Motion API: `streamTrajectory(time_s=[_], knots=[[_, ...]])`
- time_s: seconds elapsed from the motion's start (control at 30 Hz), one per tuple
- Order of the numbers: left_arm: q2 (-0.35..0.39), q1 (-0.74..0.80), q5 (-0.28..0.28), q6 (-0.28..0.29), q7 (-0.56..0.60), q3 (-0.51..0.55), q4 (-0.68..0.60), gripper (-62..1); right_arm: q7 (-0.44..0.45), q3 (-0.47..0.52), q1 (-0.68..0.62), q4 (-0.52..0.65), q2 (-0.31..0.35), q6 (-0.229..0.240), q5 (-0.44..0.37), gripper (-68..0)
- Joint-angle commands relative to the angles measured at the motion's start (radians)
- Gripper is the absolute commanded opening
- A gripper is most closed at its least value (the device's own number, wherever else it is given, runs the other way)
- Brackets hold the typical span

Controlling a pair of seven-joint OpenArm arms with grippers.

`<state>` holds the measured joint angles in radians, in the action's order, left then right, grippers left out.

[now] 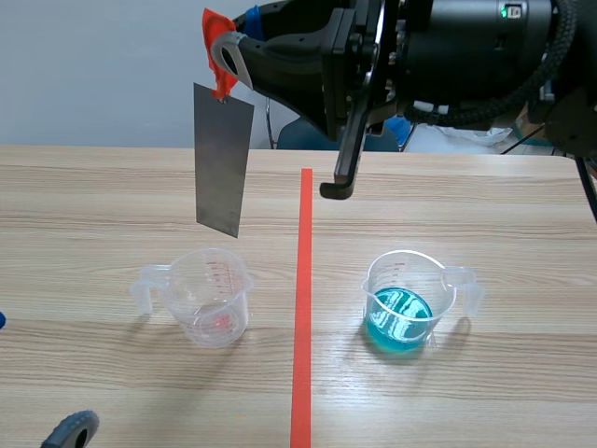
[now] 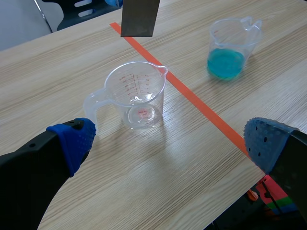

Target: Do the redox reaction experiment

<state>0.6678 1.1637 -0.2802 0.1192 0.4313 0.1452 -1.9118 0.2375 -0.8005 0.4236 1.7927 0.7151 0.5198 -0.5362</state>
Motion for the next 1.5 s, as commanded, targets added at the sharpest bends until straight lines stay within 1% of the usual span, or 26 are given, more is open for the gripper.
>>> streamTrajectory(time_s=[0.0, 0.3, 0.53, 0.67, 0.8, 0.93, 1.2, 1.3, 1.47], knots=[[-0.003, 0.005, -0.003, -0.001, 0.014, 0.002, -0.013, 1.4, 0.019, 0.002, 0.028, 0.017, 0.005, -0.006, -0.018, -66.7], [-0.003, 0.005, -0.003, -0.001, 0.015, 0.002, -0.013, 1.4, 0.020, 0.002, 0.028, 0.017, 0.015, -0.006, -0.018, -66.7], [-0.003, 0.005, -0.003, -0.001, 0.015, 0.002, -0.013, 1.4, 0.069, 0.003, 0.028, 0.017, 0.086, -0.011, -0.019, -66.7], [-0.003, 0.005, -0.003, -0.001, 0.016, 0.002, -0.013, 1.4, 0.111, 0.004, 0.028, 0.017, 0.157, -0.039, -0.053, -66.7], [-0.003, 0.005, -0.003, -0.001, 0.018, 0.002, -0.013, 1.4, 0.164, 0.004, 0.028, 0.017, 0.248, -0.060, -0.083, -66.7], [-0.003, 0.005, -0.003, -0.001, 0.018, 0.002, -0.013, 1.4, 0.211, 0.004, 0.028, 0.017, 0.341, -0.068, -0.118, -66.7], [-0.003, 0.005, -0.003, -0.001, 0.018, 0.002, -0.013, 1.4, 0.298, 0.004, 0.028, 0.017, 0.521, -0.067, -0.199, -66.7], [-0.003, 0.005, -0.003, -0.001, 0.018, 0.002, -0.013, 1.4, 0.304, 0.004, 0.028, 0.017, 0.572, -0.067, -0.206, -66.7], [-0.003, 0.005, -0.003, -0.001, 0.018, 0.002, -0.013, 1.4, 0.289, 0.004, 0.025, 0.017, 0.634, -0.066, -0.206, -66.7]])
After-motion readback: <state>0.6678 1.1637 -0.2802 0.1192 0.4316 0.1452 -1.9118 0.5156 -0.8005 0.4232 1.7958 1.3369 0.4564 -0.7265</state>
